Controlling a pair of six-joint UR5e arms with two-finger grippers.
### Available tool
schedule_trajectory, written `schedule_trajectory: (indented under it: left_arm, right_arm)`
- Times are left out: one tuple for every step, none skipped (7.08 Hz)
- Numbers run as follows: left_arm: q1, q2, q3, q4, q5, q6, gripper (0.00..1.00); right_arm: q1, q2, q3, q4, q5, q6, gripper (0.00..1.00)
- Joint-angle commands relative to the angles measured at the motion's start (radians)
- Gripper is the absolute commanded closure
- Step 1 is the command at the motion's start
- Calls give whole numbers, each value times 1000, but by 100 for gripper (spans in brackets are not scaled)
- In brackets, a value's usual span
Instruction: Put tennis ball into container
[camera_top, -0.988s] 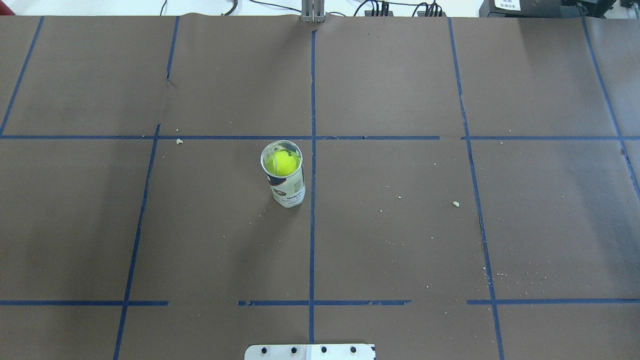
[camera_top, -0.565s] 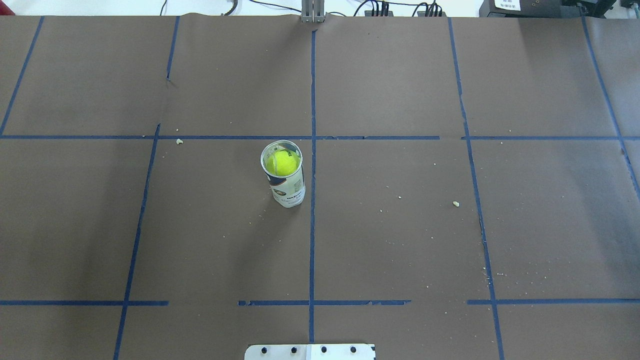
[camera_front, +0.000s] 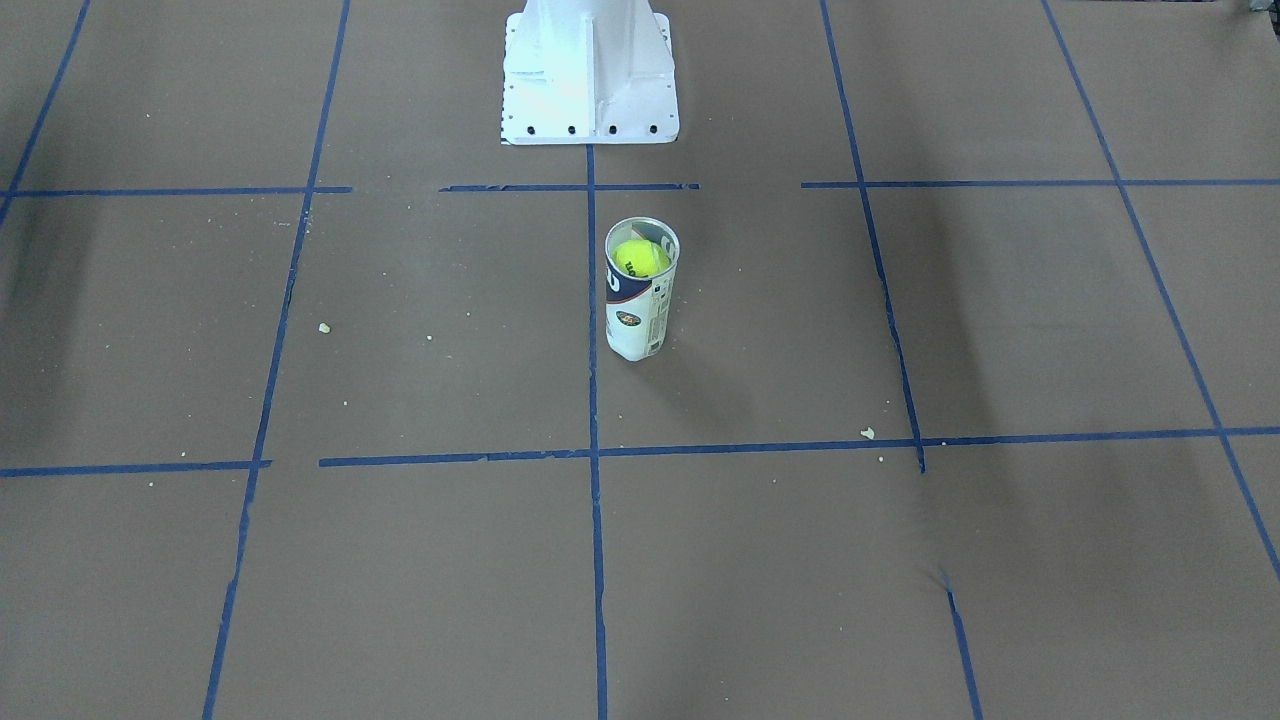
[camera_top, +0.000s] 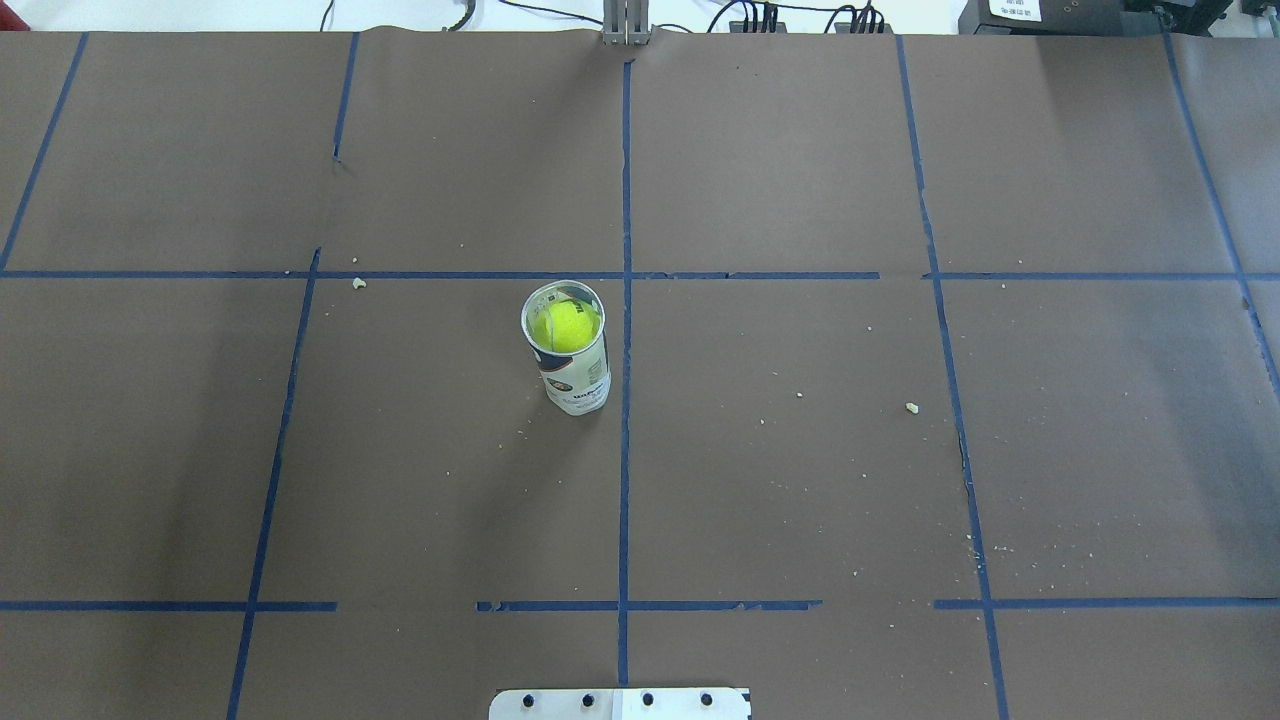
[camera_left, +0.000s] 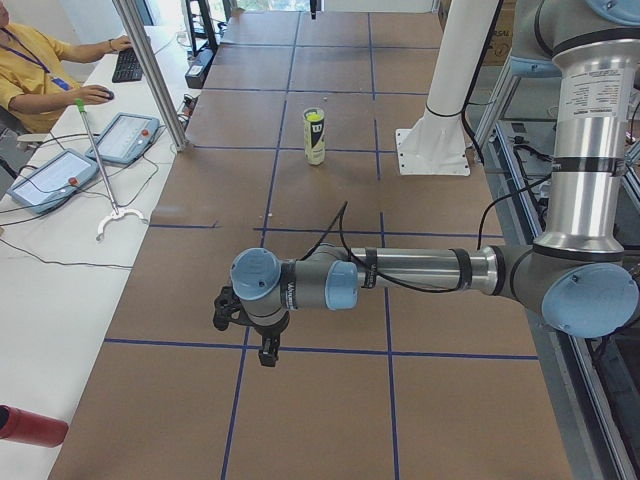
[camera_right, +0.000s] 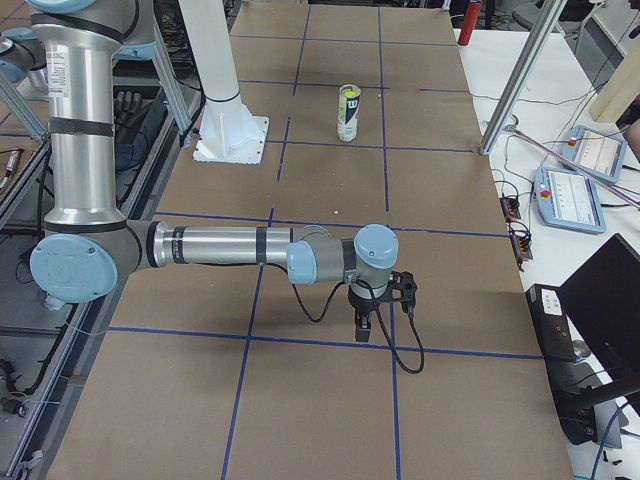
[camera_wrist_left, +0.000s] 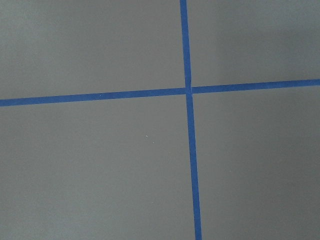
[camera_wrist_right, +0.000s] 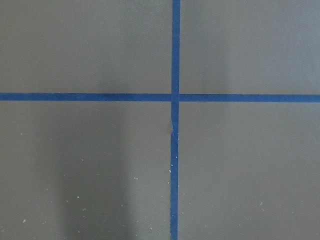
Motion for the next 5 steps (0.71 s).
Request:
schedule_trajectory:
  left_arm:
    - [0,-4,-5,3,7,5,0]
    - [0,5,-7,4,7,5,0]
    - [0,8,-6,3,9,3,0]
    - [0,6,-6,3,10,2,0]
    - [0,5,-2,1,10,2,0]
  right_arm:
    - [0,0,0,0,0,0,0]
    - [0,0,0,0,0,0,0]
    - [0,0,0,0,0,0,0]
    - [0,0,0,0,0,0,0]
    - [0,0,0,0,0,0,0]
